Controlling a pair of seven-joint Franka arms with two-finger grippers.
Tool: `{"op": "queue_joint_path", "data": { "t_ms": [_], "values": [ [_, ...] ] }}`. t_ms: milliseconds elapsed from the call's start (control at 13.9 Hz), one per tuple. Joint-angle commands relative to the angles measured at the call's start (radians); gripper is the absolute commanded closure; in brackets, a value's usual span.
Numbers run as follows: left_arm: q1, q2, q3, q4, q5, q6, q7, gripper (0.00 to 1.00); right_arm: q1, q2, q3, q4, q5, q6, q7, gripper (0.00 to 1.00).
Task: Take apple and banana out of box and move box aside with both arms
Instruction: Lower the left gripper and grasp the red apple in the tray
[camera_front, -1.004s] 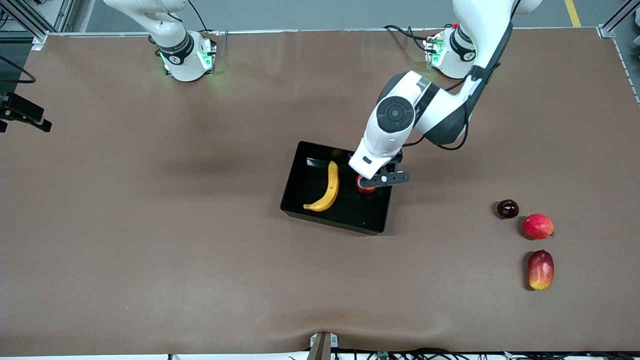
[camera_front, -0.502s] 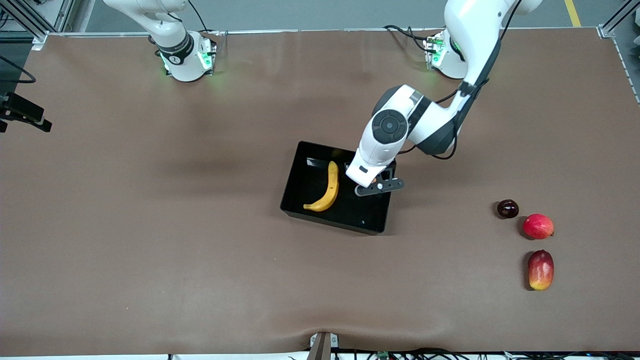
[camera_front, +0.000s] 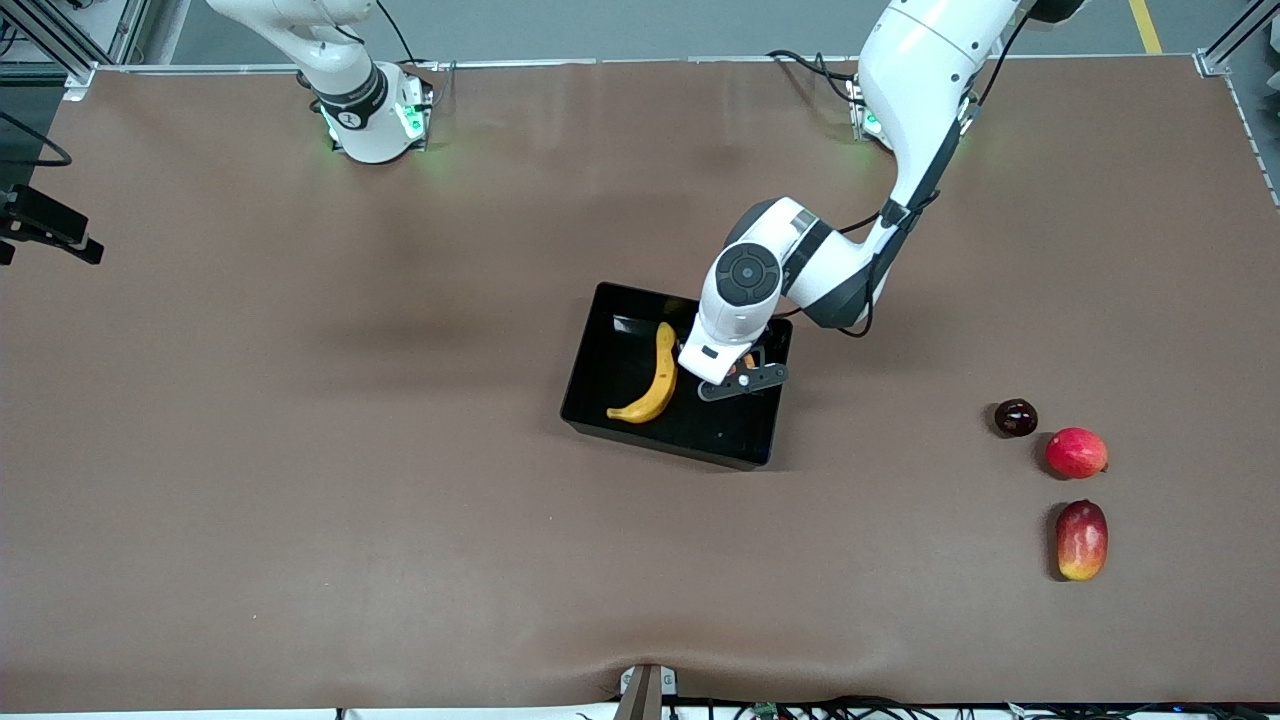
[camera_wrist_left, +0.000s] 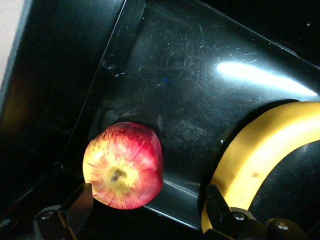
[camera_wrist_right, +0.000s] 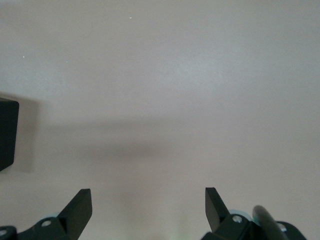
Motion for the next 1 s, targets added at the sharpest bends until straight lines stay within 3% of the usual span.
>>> {"op": "queue_joint_path", "data": {
  "t_ms": [0, 789, 860, 932],
  "values": [
    [-0.001, -0.011, 0.005, -0.004, 0.026, -0.021, -0.025, 0.00, -0.024, 0.000, 0.017, 0.003, 0.005, 0.003, 0.005, 0.00],
    [0.005, 0.031, 0.013, 0.003, 0.081, -0.043, -0.050, 0.00, -0.025, 0.000, 0.016, 0.003, 0.003, 0.003, 0.005, 0.00],
    [0.005, 0.031, 0.013, 0.004, 0.080, -0.043, -0.050, 0.04, -0.027, 0.000, 0.016, 0.003, 0.003, 0.003, 0.005, 0.00],
    [0.005, 0.031, 0.013, 0.004, 0.080, -0.043, -0.050, 0.29, -0.027, 0.000, 0.016, 0.003, 0.005, 0.003, 0.005, 0.00]
  ]
}}
